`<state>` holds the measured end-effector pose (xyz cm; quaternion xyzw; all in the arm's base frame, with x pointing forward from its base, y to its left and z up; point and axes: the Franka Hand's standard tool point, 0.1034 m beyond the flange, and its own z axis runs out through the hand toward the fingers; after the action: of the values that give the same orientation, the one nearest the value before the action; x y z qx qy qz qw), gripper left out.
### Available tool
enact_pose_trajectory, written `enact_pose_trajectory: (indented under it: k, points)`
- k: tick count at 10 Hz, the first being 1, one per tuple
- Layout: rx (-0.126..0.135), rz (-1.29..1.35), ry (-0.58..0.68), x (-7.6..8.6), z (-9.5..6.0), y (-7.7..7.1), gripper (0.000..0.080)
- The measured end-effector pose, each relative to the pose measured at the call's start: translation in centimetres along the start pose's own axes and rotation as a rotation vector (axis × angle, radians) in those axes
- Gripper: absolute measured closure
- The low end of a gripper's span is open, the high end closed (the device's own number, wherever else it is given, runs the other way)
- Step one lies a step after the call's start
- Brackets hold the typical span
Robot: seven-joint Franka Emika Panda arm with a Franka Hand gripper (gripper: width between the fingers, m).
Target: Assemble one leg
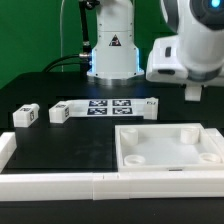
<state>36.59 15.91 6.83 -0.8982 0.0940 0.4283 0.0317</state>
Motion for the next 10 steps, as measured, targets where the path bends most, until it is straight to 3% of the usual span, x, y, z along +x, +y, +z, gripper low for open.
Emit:
enact_pose_trajectory:
  k: [1, 4, 5, 7, 9, 10]
  points:
    - [-0.001, -0.007, -0.011, -0.6, -1.1, -0.1, 0.0509]
    - [0.009, -0.010, 0.047, 0.0, -1.3, -0.5, 0.0508]
    - [0.020, -0.012, 0.118, 0.7, -1.6, -0.8, 0.0508]
    - [0.009, -0.046, 0.251, 0.8, -3.0, -0.4, 0.0508]
    - [0.008, -0.074, 0.468, 1.7, -5.9, -1.0, 0.0508]
    - [0.027, -0.081, 0.561, 1.9, -6.8, -1.4, 0.0508]
